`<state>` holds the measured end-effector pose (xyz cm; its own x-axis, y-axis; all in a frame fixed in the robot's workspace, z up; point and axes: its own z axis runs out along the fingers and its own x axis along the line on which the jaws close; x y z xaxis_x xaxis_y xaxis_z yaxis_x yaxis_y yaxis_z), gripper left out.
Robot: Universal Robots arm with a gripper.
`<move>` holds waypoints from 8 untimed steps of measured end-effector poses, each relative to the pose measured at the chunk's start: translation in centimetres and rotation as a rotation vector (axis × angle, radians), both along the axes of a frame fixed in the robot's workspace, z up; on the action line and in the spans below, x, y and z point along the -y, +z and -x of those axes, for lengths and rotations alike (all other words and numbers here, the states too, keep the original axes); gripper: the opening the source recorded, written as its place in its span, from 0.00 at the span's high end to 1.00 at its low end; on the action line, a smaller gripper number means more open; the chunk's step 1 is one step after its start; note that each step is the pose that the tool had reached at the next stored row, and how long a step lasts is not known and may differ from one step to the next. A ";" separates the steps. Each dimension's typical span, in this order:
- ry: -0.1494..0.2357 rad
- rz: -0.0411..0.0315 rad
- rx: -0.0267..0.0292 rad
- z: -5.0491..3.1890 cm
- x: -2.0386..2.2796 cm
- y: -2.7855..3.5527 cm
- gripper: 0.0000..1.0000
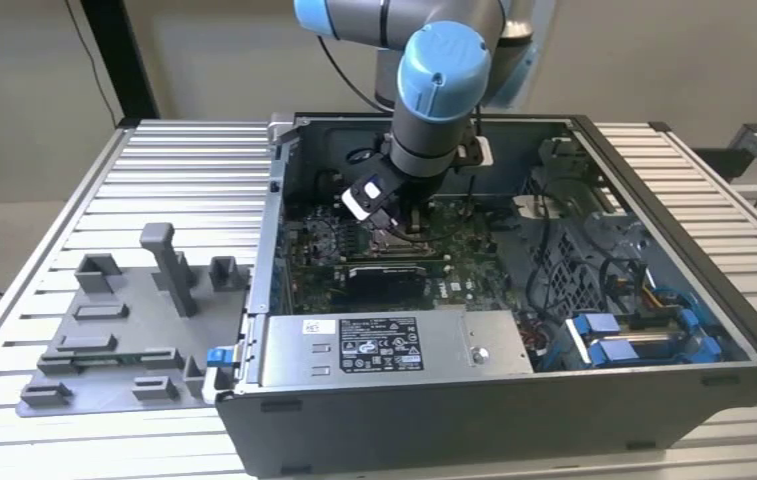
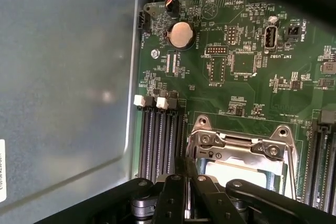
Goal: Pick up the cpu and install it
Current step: 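Place the cpu into insertion slot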
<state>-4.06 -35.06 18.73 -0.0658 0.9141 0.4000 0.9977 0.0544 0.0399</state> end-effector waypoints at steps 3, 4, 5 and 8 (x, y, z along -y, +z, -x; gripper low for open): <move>0.000 0.0002 -0.0003 -0.13 0.00 0.00 1.00; 0.000 0.0001 -0.0002 -0.16 0.00 0.00 1.00; 0.000 0.0001 -0.0002 -0.16 0.00 0.00 1.00; 0.000 0.0001 -0.0002 -0.17 0.00 0.00 1.00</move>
<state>-3.89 -35.06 18.73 -0.0657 0.9142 0.3999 0.9977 0.0543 0.0397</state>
